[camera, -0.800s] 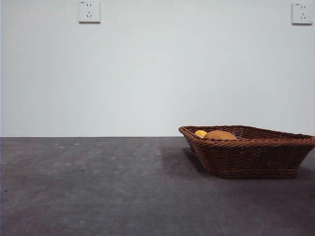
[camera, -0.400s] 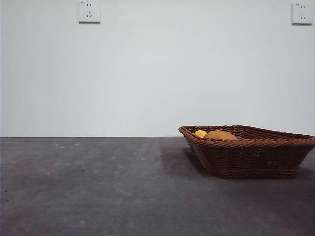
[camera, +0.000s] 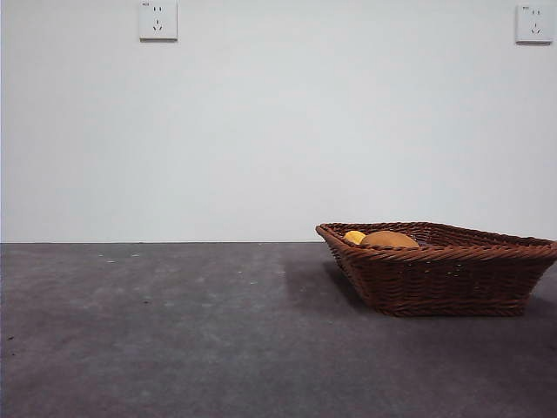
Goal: Help me put the vegetables on the table into the basket
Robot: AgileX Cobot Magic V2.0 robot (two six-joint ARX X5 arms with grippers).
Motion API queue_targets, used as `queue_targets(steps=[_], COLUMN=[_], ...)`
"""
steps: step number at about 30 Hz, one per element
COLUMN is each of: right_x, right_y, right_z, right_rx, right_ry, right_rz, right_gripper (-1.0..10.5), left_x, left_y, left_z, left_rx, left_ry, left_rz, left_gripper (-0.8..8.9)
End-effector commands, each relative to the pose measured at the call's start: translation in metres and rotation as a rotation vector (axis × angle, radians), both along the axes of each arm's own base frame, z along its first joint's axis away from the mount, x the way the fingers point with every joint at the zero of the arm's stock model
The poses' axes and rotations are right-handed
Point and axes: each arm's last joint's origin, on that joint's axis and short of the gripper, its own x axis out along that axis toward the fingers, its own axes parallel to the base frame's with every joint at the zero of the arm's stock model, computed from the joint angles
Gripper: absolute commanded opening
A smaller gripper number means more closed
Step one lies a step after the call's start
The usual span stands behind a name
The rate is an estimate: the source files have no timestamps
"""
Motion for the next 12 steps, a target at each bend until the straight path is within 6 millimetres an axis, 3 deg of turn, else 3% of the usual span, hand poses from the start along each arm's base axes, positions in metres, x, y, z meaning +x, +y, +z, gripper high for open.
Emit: queue_targets(steps=[1,12], right_x=[0.001,0.001], right_y=[0.0,0.0], right_z=[-0.003,-0.003], right_rx=[-0.004,-0.004], right_ry=[0.003,0.003], right_rz=[-0.004,-0.004], right_gripper=[0.0,0.0], left_x=[0.0,-0.006], left_y=[0.0,0.001], left_z=[-0.002,0.011], left_rx=[-0.008,-0.016], left_ry=[-0.001,-0.157], left_rz=[0.008,0.007], left_gripper=[-0.03,-0.03])
